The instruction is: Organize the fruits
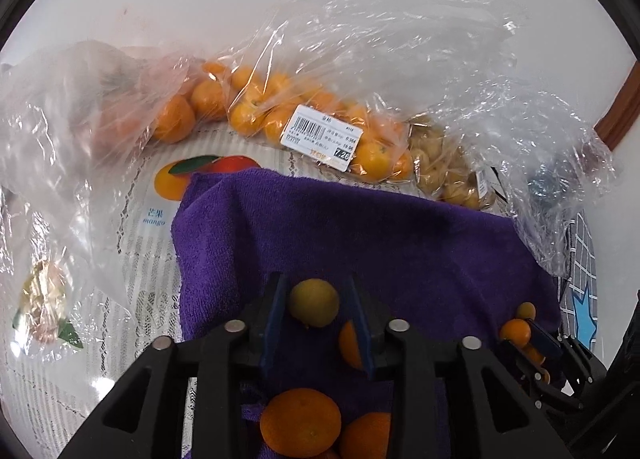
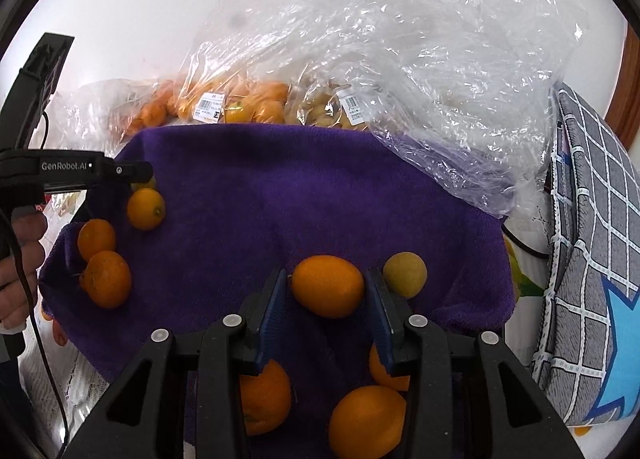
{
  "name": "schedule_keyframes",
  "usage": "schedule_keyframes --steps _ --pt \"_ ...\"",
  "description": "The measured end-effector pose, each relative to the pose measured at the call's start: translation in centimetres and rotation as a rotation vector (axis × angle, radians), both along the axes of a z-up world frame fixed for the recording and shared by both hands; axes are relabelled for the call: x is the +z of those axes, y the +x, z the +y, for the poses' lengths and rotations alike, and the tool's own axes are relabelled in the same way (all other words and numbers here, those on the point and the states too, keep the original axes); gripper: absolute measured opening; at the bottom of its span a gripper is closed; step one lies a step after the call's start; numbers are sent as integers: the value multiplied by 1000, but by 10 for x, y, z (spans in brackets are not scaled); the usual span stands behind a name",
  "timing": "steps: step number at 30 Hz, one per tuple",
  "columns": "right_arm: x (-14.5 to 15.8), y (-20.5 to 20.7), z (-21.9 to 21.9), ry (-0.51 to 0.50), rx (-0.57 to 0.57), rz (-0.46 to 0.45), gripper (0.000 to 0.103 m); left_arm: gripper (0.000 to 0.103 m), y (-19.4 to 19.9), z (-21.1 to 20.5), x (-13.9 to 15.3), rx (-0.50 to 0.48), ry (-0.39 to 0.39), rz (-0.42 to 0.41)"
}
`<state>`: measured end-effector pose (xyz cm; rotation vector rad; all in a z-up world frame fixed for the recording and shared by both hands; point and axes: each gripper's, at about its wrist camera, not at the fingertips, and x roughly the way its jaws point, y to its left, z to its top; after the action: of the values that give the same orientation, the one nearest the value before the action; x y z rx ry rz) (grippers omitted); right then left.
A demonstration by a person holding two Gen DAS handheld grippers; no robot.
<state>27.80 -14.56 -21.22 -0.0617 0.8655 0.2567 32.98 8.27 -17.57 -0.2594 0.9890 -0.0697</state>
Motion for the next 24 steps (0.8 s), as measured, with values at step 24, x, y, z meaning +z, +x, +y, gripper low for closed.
schedule_keyframes --steps 24 --pt "97 -106 -43 16 -172 -110 63 53 -84 -49 86 -90 119 -187"
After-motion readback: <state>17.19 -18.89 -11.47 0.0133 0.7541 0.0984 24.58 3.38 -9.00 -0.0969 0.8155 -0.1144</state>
